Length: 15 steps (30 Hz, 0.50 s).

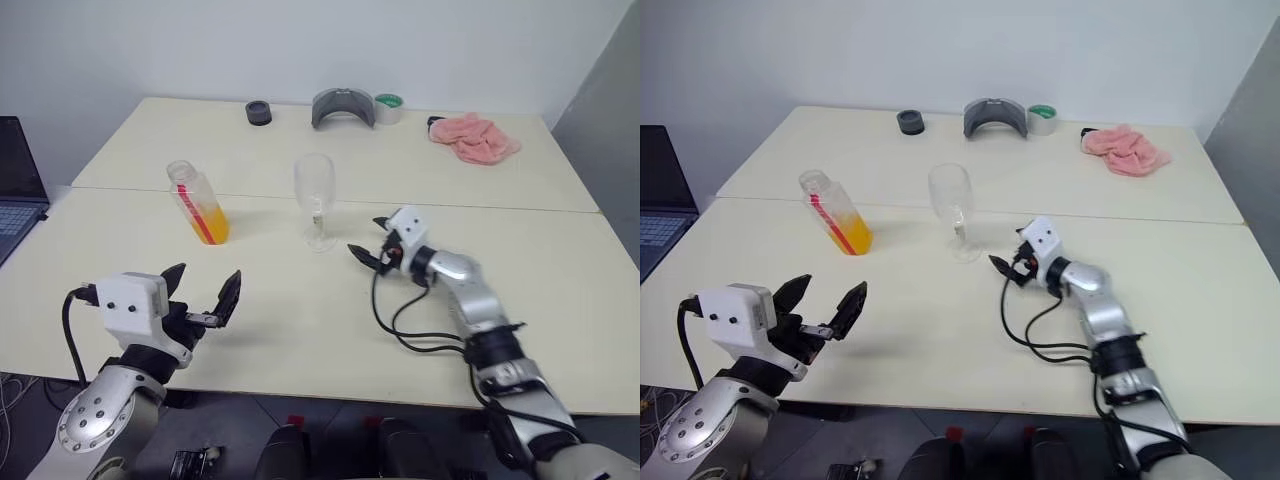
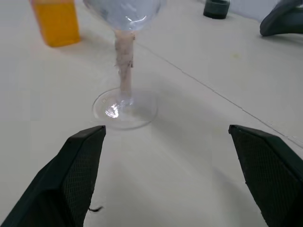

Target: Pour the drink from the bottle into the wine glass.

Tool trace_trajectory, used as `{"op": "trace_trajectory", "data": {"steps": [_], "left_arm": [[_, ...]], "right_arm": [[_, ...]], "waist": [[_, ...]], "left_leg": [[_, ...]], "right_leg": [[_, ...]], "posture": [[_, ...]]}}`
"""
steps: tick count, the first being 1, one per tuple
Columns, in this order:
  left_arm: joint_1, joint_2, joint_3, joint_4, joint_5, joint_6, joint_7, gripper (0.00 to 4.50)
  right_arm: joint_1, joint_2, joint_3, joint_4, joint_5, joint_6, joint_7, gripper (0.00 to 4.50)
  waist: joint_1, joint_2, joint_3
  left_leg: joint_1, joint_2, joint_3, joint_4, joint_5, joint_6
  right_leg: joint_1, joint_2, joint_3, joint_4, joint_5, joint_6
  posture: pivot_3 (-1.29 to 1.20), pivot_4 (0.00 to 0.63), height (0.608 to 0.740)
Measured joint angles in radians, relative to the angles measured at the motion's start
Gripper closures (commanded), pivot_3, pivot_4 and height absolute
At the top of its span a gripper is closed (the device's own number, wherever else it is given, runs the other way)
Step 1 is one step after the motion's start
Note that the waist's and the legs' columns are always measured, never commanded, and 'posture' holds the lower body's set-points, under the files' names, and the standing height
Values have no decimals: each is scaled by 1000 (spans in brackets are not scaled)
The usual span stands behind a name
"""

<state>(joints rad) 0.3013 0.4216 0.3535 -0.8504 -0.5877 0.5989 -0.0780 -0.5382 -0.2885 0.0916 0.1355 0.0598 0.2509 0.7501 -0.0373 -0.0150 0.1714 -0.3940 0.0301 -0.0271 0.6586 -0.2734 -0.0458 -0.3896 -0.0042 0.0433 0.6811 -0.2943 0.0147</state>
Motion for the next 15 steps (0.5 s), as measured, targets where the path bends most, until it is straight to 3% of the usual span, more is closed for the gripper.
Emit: {"op": "trace_trajectory", "data": {"steps": [7,15], "left_arm": [[-52,-19,23,133,81,-55,-4,0],[-191,57,31,417,172,-133,-113,0]], "right_arm": [[76,-129,-35,-352,217,242,122,57],[122,-185,-72,-482,397,287,184,57]], "waist": [[5,-1,0],[6,-2,1]], "left_leg": [[1,-1,-1,0,0,0],[0,-1,-1,1,0,0]], "right_leg": [[0,4,-1,0,0,0],[0,4,-1,0,0,1]], "posture": [[0,150,740],[0,150,740]]}}
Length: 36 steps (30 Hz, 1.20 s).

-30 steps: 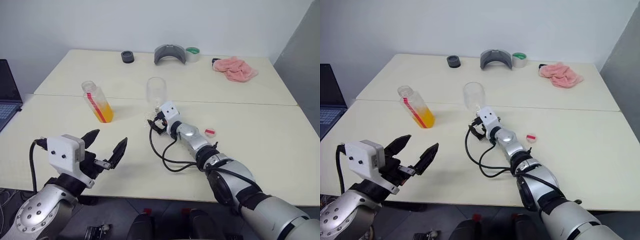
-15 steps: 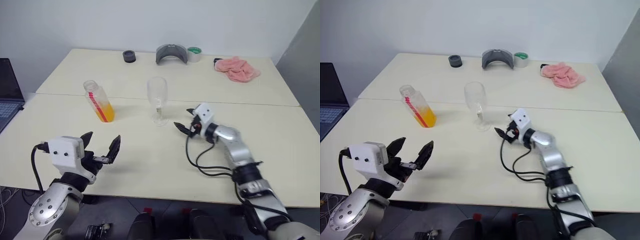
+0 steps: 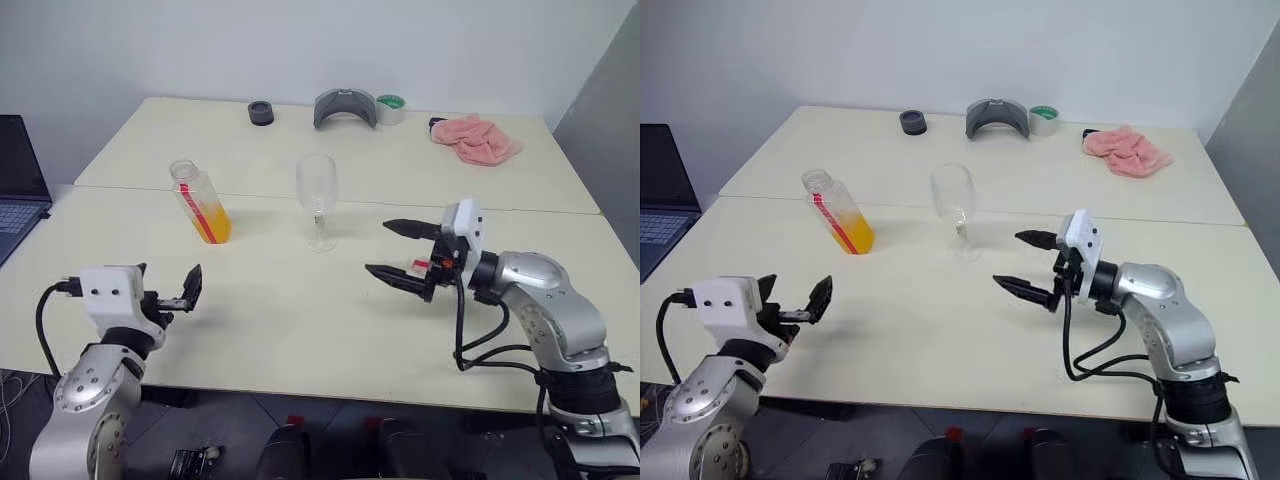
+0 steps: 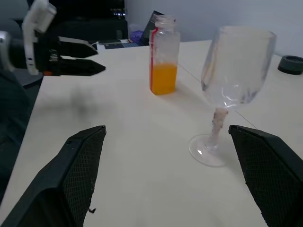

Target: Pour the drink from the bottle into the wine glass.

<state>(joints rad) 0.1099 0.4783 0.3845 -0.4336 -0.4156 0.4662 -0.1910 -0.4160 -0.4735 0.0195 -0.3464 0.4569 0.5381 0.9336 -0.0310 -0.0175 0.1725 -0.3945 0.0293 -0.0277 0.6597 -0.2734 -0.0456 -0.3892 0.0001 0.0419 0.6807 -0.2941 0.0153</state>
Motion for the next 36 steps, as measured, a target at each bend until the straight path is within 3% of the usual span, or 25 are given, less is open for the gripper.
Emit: {"op": "trace_trajectory", "data": {"steps": [10,36], "left_arm": [[-211,29,-43,250,99,-110,-65,0],[-555,9,-143,747,225,-347,-126,0]], "right_arm": [[9,-12,5,-55,37,-12,-28,57],[13,-18,5,-83,45,-4,-130,57]], "waist": [[1,-4,2],[3,-6,3]], "left_leg": [[-1,0,-1,0,0,0],[-2,-1,-2,1,0,0]], "right_leg": [[0,-1,-1,0,0,0],[0,-3,-3,0,1,1]], "posture": [[0,150,740],[0,150,740]]}}
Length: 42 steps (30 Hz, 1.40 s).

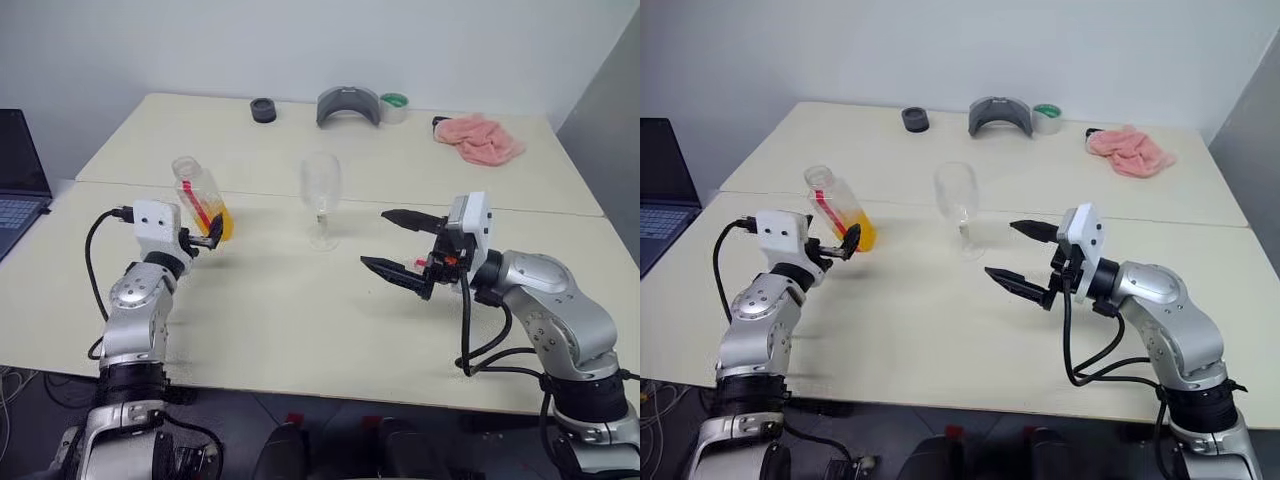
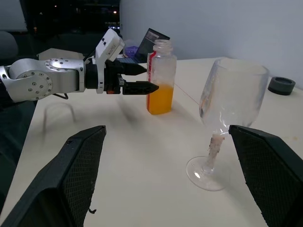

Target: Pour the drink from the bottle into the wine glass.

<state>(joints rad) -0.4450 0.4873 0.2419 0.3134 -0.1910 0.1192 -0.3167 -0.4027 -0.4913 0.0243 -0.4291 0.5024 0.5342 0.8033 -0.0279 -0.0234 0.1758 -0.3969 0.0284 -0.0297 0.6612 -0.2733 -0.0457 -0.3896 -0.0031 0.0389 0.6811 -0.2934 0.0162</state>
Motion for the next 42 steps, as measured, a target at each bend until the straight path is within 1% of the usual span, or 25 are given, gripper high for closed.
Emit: {"op": "trace_trajectory", "data": {"steps": [4,7,10,14,16,19,25,26,27,32,36,38,42], "left_arm": [[-67,-1,-10,102,18,-52,-9,0],[-130,-2,-20,221,40,-110,-11,0],[-240,-2,-29,427,73,-196,2,0],[-351,-2,-36,627,99,-286,19,0],[-389,-2,-36,693,102,-317,19,0],[-422,-4,-36,766,103,-353,17,613],[-428,-17,-36,815,102,-394,-2,2437],[-428,-18,-36,815,102,-397,-2,2706],[-428,-18,-36,815,102,-399,-3,2818],[-423,-12,-37,815,103,-408,-11,2867],[-428,23,-60,799,131,-385,-17,2867],[-454,44,-83,791,156,-376,-25,2867],[-563,76,-145,755,209,-378,-77,2867]], "right_arm": [[2,-5,-1,-1,0,1,-10,57],[3,-6,-1,-2,0,1,-18,57],[2,-11,-2,-3,1,1,-21,57],[2,-11,-2,-3,2,1,-25,57],[1,-10,-2,-3,2,1,-28,57],[1,-10,-2,-3,2,1,-40,0],[1,-10,-2,-3,2,1,-53,0],[1,-10,-2,-3,2,1,-56,0],[1,-10,-2,-3,2,1,-58,0],[-4,-7,-1,-3,1,1,-65,0],[-24,2,-2,2,1,3,-82,0],[-62,13,-7,13,9,19,-104,0],[-149,44,-23,33,30,40,-144,0]], "waist": [[0,0,0],[0,0,0],[1,0,0],[0,-1,0],[0,-1,0],[0,-1,0],[0,-1,0],[-1,-1,0],[-1,-1,0],[-2,-1,0],[-2,-1,1],[-1,-2,1],[2,-4,2]], "left_leg": [[0,0,0,0,0,0],[-1,-1,0,0,0,0],[-1,-2,0,1,0,0],[-1,-2,1,1,0,0],[-2,-2,1,0,0,0],[-2,-2,1,0,0,0],[-2,-2,1,1,0,0],[-2,-1,1,1,0,0],[-2,-1,1,1,0,0],[-2,-1,2,1,0,0],[-3,-1,2,1,0,0],[-4,-2,2,1,0,0],[-5,-2,3,1,0,0]], "right_leg": [[0,0,0,0,0,0],[0,0,-1,0,0,0],[-1,0,-2,0,0,0],[-1,0,-3,0,0,1],[-2,0,-3,0,0,1],[-2,0,-3,0,0,1],[-2,0,-3,1,0,1],[-2,0,-3,1,0,1],[-2,0,-3,1,0,1],[-2,0,-3,1,0,1],[-5,0,-3,2,1,1],[-6,0,-2,3,1,1],[-7,0,-3,3,1,1]], "posture": [[0,150,740],[0,150,740],[0,150,740],[0,150,740],[0,150,740],[0,150,740],[0,150,740],[0,150,740],[0,150,740],[0,150,740],[0,150,740],[0,150,740],[0,150,740]]}}
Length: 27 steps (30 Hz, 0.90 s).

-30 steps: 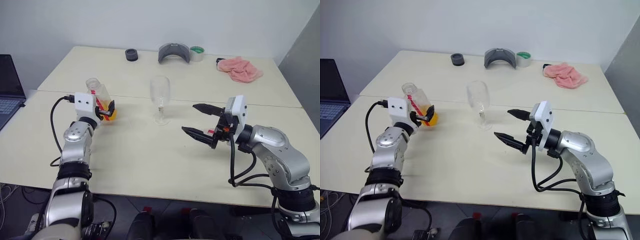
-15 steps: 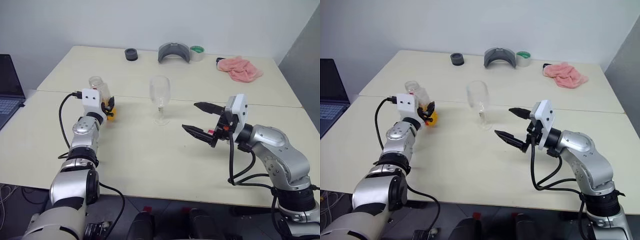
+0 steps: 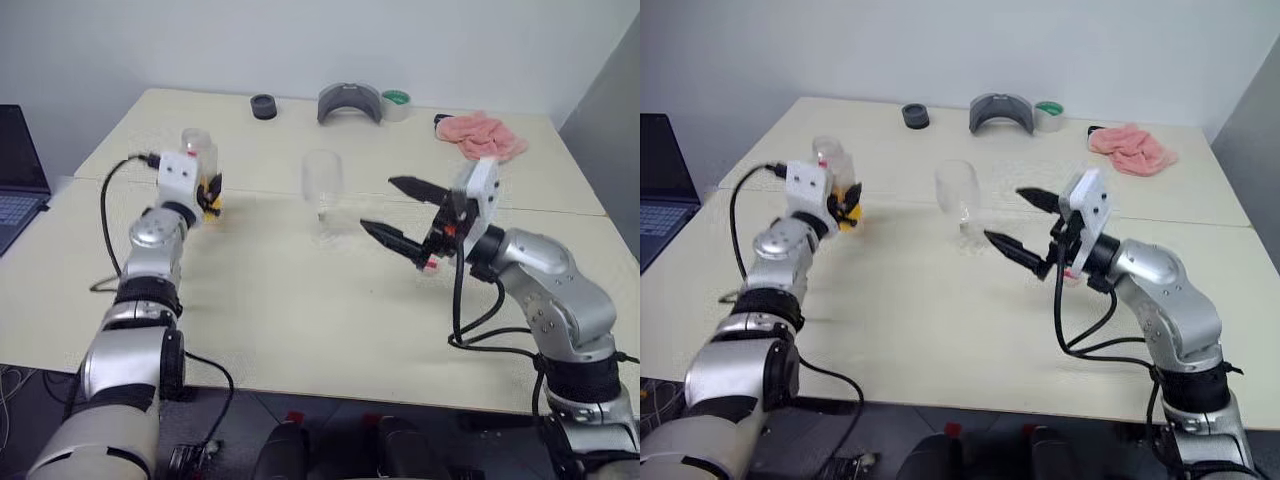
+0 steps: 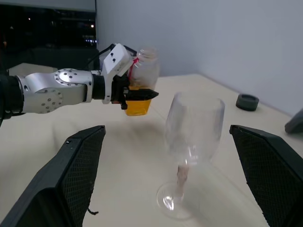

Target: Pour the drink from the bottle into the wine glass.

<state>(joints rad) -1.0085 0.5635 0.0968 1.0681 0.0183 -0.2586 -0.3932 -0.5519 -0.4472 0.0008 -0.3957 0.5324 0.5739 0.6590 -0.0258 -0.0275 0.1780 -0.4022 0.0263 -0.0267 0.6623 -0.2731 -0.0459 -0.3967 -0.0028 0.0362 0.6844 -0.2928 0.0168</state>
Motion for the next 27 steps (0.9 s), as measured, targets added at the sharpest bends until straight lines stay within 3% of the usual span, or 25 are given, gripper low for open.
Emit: {"op": "trace_trajectory", "data": {"steps": [14,27], "left_arm": [[-220,0,-239,66,228,-143,-103,2867],[-333,39,-374,149,416,-299,-77,2867]], "right_arm": [[-42,78,3,57,-12,-24,-52,0],[128,33,-16,48,-32,-98,-10,0]], "waist": [[-6,0,0],[-5,0,0]], "left_leg": [[-10,0,2,2,1,-2],[-13,-1,4,4,0,0]], "right_leg": [[-16,0,3,10,0,0],[-19,0,4,12,0,0]], "posture": [[0,150,740],[0,150,740]]}}
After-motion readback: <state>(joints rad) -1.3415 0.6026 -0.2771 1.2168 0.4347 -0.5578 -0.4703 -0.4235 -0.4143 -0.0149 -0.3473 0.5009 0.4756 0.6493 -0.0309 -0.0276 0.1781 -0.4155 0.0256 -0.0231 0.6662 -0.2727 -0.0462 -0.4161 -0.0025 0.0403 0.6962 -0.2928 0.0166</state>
